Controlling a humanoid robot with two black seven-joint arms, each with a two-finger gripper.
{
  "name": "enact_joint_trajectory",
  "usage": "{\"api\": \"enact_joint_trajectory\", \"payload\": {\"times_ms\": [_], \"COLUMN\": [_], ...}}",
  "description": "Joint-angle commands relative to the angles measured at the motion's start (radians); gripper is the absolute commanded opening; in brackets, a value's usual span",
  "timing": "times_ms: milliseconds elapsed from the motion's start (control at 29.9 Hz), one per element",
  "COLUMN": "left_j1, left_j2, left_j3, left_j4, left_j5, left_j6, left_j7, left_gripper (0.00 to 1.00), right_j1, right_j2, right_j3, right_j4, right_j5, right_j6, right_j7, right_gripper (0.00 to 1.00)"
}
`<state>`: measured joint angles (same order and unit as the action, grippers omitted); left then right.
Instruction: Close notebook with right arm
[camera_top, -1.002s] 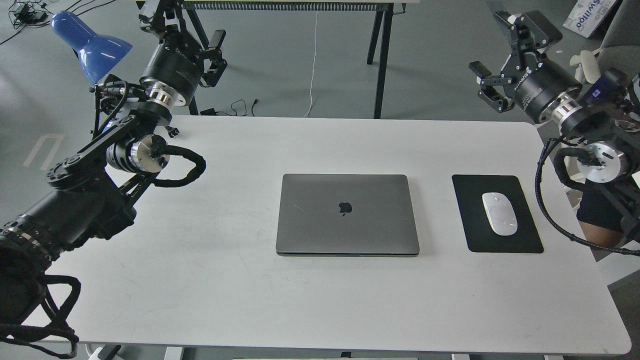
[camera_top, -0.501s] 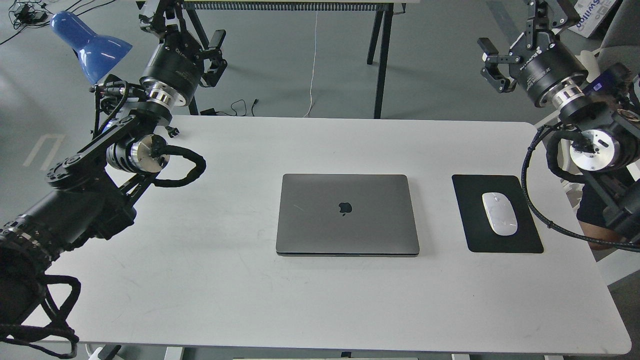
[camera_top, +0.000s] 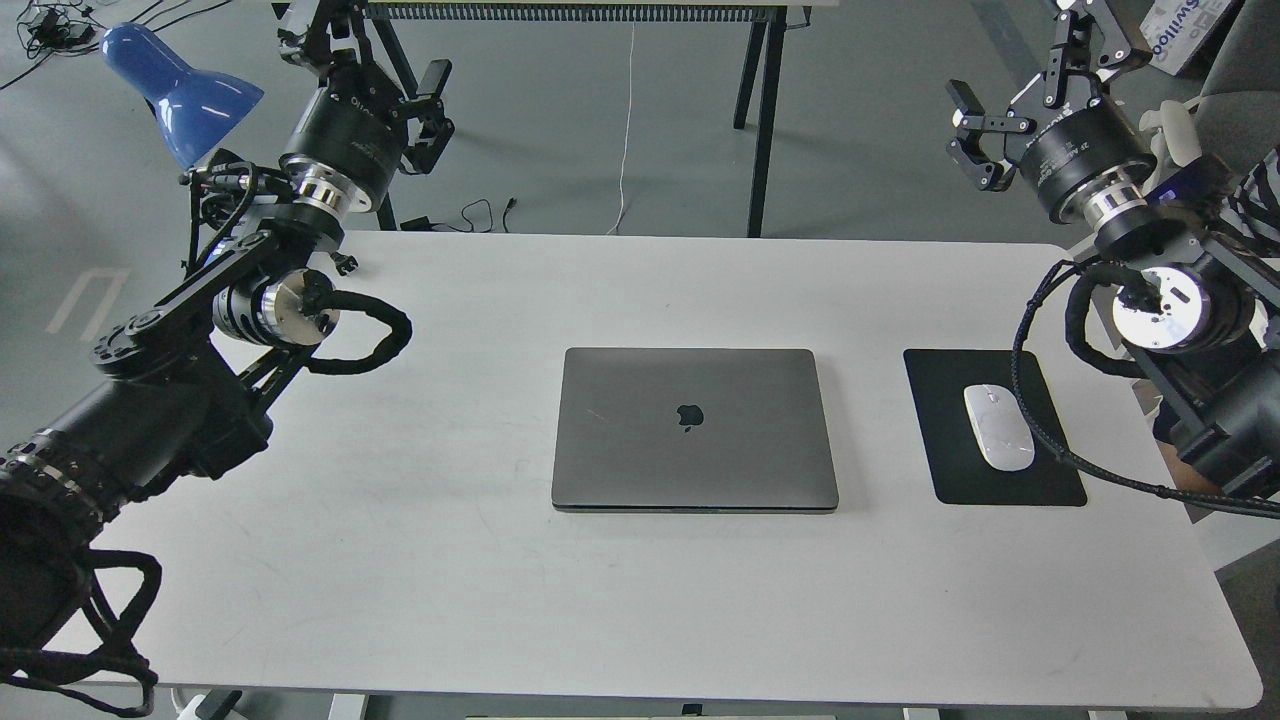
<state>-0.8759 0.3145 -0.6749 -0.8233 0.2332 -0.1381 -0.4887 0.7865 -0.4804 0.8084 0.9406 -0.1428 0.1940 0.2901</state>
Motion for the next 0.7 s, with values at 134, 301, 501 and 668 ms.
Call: {"api": "enact_joint_trajectory", "payload": {"times_ms": [134,301,501,668], "left_j1": [0.000,0.000,0.000,0.000], "left_j2": [0.000,0.000,0.000,0.000], "left_j3": [0.000,0.000,0.000,0.000], "left_j4": [0.000,0.000,0.001,0.000], "left_j5": [0.000,0.000,0.000,0.000], "left_j6": [0.000,0.000,0.000,0.000], "left_j7": [0.000,0.000,0.000,0.000], "left_gripper": [1.00,1.00,1.00,1.00], "right_j1": [-0.010,-0.012,-0.010,-0.010], "right_j2": [0.000,-0.001,-0.001,-0.001], "right_j3": [0.002,-0.006,-0.003,-0.008], "right_j4": [-0.002,0.000,0.000,0.001], "right_j5": [0.000,0.000,0.000,0.000], "right_j6": [-0.001,0.001,-0.001,-0.002], "right_j7": [0.000,0.000,0.000,0.000], "right_gripper": [1.00,1.00,1.00,1.00]}}
